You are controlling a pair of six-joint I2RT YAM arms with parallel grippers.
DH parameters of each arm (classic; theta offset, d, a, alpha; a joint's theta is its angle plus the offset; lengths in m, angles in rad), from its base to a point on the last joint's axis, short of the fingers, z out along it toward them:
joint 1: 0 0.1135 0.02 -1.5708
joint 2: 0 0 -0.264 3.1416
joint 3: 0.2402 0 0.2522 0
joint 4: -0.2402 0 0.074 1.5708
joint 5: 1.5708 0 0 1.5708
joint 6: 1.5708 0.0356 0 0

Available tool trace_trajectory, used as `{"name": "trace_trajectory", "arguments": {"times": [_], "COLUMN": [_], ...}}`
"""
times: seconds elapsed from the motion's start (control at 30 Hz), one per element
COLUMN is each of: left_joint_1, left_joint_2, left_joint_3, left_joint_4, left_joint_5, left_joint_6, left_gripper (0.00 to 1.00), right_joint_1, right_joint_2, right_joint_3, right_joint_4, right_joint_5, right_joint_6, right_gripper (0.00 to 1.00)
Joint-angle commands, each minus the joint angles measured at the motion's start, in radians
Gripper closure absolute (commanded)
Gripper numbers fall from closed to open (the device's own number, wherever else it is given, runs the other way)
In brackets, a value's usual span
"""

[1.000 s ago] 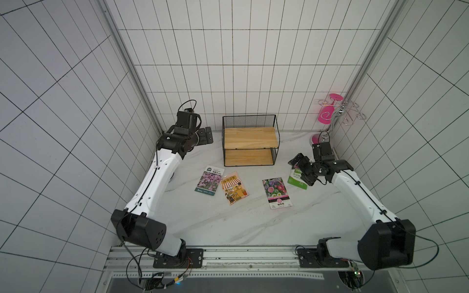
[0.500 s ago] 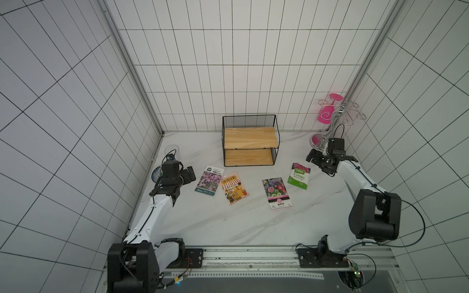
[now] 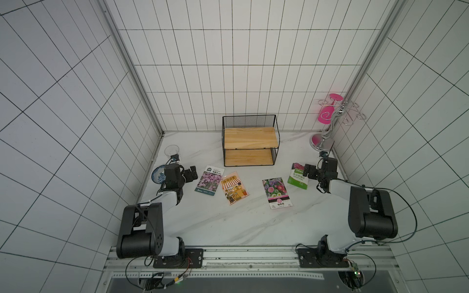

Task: Take the seed bag off the shelf
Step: Reset both arms

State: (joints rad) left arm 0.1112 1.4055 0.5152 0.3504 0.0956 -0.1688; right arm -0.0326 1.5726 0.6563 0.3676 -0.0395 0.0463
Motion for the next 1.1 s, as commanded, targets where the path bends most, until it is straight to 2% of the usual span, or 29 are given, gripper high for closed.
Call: {"name": "trace_trajectory", "arguments": {"times": [0.0,0.07,0.17,0.23,0.3,0.33,0.4,0.43,0.5,0.53,0.6,0.67,0.83,1.07], "left_joint_1": [0.031,0.031,0.033,0.035,0.014,-0.024,-0.068,-0.067,-0.068,-0.066,-0.067,-0.066,-0.066,-0.065], "left_joint_2": [-0.049,-0.050,0.011,0.062,0.114,0.135,0.201,0.195,0.152,0.144,0.169,0.177,0.144,0.150], "left_joint_3": [-0.084,-0.124,-0.109,-0.101,-0.079,-0.073,-0.123,-0.121,-0.070,-0.067,-0.100,-0.106,-0.073,-0.075], "left_joint_4": [0.227,0.323,0.366,0.410,0.425,0.406,0.608,0.596,0.420,0.399,0.509,0.533,0.411,0.428], "left_joint_5": [0.061,0.041,0.025,0.030,0.082,0.042,-0.067,-0.072,-0.074,-0.071,-0.066,-0.070,-0.071,-0.071], "left_joint_6": [-0.030,-0.018,0.004,0.004,0.060,0.094,0.100,0.098,0.095,0.096,0.103,0.100,0.095,0.095], "left_gripper": [0.01,0.01,0.01,0.01,0.02,0.02,0.01,0.01,0.01,0.01,0.01,0.01,0.01,0.01], "right_joint_1": [0.000,-0.001,-0.005,-0.011,-0.012,-0.013,-0.014,-0.016,-0.015,-0.015,-0.014,-0.014,-0.013,-0.013], "right_joint_2": [-0.052,-0.061,-0.020,-0.040,-0.023,-0.034,-0.028,-0.027,-0.033,-0.031,-0.031,-0.033,-0.033,-0.032], "right_joint_3": [-0.104,-0.171,-0.250,-0.212,-0.229,-0.220,-0.222,-0.223,-0.220,-0.221,-0.222,-0.222,-0.222,-0.222], "right_joint_4": [0.222,0.326,0.522,0.400,0.474,0.431,0.447,0.450,0.434,0.441,0.443,0.440,0.441,0.442], "right_joint_5": [-0.029,-0.049,-0.032,-0.037,-0.041,-0.041,-0.041,-0.040,-0.042,-0.040,-0.039,-0.040,-0.039,-0.039], "right_joint_6": [-0.039,-0.049,-0.029,-0.032,-0.025,-0.028,-0.027,-0.026,-0.029,-0.028,-0.028,-0.029,-0.029,-0.029], "right_gripper": [0.01,0.01,0.01,0.01,0.01,0.01,0.01,0.01,0.01,0.01,0.01,0.01,0.01,0.01]}}
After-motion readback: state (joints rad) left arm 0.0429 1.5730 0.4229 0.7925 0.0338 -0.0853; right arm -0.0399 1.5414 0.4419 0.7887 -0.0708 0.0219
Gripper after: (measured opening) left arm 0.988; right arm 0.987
